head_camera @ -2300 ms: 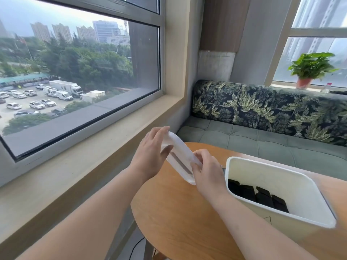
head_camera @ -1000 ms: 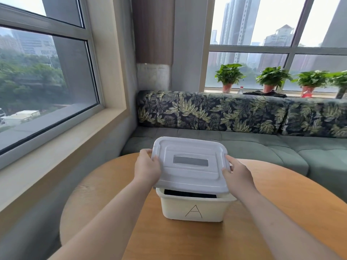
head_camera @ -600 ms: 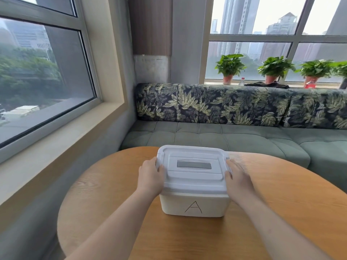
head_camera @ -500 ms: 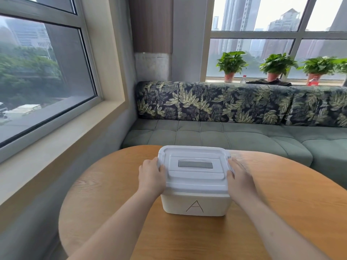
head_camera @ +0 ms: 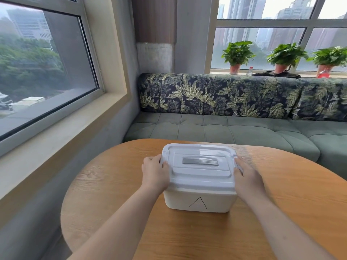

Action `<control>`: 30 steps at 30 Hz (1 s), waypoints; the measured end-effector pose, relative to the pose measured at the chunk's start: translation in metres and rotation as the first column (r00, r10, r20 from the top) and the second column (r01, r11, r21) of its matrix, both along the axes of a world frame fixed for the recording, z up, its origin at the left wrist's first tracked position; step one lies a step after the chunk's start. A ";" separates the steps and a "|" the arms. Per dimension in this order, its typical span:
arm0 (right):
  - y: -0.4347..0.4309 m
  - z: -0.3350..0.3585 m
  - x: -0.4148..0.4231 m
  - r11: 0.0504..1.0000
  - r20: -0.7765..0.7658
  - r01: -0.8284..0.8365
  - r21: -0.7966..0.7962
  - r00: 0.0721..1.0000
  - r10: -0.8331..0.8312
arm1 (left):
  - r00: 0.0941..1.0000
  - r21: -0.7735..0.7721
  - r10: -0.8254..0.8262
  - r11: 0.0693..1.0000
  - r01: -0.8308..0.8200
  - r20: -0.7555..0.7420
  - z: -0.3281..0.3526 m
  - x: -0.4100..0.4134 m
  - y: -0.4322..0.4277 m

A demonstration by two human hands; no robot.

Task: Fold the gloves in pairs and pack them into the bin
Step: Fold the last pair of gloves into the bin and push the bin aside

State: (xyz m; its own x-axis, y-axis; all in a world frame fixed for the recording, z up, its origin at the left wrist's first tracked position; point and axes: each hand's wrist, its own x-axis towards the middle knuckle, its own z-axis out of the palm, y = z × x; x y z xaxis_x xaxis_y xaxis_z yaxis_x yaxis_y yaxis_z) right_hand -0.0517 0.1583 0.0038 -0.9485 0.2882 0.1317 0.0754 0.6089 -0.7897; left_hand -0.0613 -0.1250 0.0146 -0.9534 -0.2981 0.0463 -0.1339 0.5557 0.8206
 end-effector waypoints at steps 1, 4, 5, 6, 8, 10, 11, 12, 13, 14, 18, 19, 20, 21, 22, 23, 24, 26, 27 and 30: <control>0.000 0.001 0.001 1.000 0.001 0.001 0.002 1.000 -0.001 | 1.000 0.014 0.014 1.000 -0.014 -0.001 0.000 0.000 0.001; -0.001 0.003 0.003 1.000 0.002 0.006 0.002 1.000 -0.006 | 0.999 0.056 0.017 0.998 -0.019 0.030 -0.003 0.001 0.000; -0.001 0.004 0.004 1.000 0.002 0.006 0.001 1.000 -0.006 | 0.999 0.045 0.015 0.999 -0.017 0.040 -0.005 0.000 -0.001; -0.001 0.005 0.004 1.000 0.006 0.004 0.001 1.000 -0.004 | 0.999 0.036 0.018 0.999 -0.020 0.045 -0.008 -0.001 -0.002; -0.001 0.008 0.004 1.000 0.016 0.000 -0.001 1.000 0.000 | 0.999 0.066 0.027 0.997 -0.030 0.034 -0.010 -0.003 -0.003; 0.000 0.009 0.004 1.000 0.026 0.002 -0.021 1.000 -0.002 | 1.000 0.142 0.015 0.990 -0.017 0.015 -0.006 0.002 -0.002; 0.001 0.009 0.005 1.000 0.029 0.007 -0.027 1.000 -0.006 | 1.000 0.180 0.004 0.984 -0.007 0.015 -0.004 0.005 -0.002; 0.001 0.009 0.006 0.999 0.031 0.011 -0.030 0.999 -0.010 | 1.000 0.214 -0.002 0.977 -0.002 0.015 -0.002 0.008 -0.002; 0.001 0.008 0.006 0.999 0.031 0.014 -0.037 0.999 -0.013 | 1.000 0.237 -0.006 0.971 0.003 0.013 0.000 0.011 -0.002; 0.001 0.008 0.007 0.999 0.026 0.015 -0.043 1.000 -0.014 | 1.000 0.254 -0.009 0.967 0.006 0.011 0.001 0.013 -0.001; -0.002 0.005 0.011 0.999 0.014 0.023 -0.045 1.000 -0.023 | 1.000 0.289 -0.005 0.957 0.005 -0.002 0.003 0.019 0.000; -0.003 0.005 0.013 0.999 0.012 0.023 -0.030 1.000 -0.023 | 1.000 0.293 -0.004 0.956 0.005 -0.007 0.003 0.020 0.000; -0.004 0.004 0.015 1.000 0.008 0.024 -0.011 1.000 -0.024 | 1.000 0.292 -0.002 0.956 0.005 -0.011 0.002 0.021 0.000; -0.004 0.003 0.017 1.000 0.004 0.024 0.003 1.000 -0.024 | 1.000 0.288 0.001 0.958 0.003 -0.015 0.000 0.021 0.000; -0.004 0.001 0.018 1.000 0.001 0.022 0.011 1.000 -0.022 | 1.000 0.286 0.004 0.958 0.002 -0.019 -0.001 0.021 0.000; -0.004 0.001 0.018 1.000 0.000 0.022 0.014 1.000 -0.022 | 1.000 0.293 0.009 0.956 -0.003 -0.020 -0.002 0.020 0.000; -0.004 0.001 0.018 1.000 -0.001 0.025 0.017 1.000 -0.025 | 1.000 0.311 0.020 0.950 -0.014 -0.016 -0.002 0.020 0.000; -0.004 0.000 0.018 0.999 -0.001 0.034 0.024 0.999 -0.034 | 0.999 0.361 0.044 0.932 -0.041 -0.002 -0.002 0.020 0.000; -0.004 0.001 0.018 0.999 -0.003 0.038 0.031 0.999 -0.038 | 0.998 0.376 0.058 0.925 -0.055 0.003 -0.003 0.021 0.000; -0.004 0.001 0.019 0.999 -0.008 0.035 0.036 0.999 -0.035 | 0.995 0.411 0.099 0.906 -0.099 0.022 -0.006 0.019 0.000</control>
State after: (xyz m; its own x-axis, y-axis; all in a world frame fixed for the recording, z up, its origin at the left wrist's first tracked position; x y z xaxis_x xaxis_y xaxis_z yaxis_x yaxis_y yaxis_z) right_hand -0.0322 0.1544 0.0045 -0.9369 0.3161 0.1494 0.0916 0.6344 -0.7675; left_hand -0.0423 -0.1250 0.0083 -0.9181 -0.3834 -0.1007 -0.1709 0.1534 0.9733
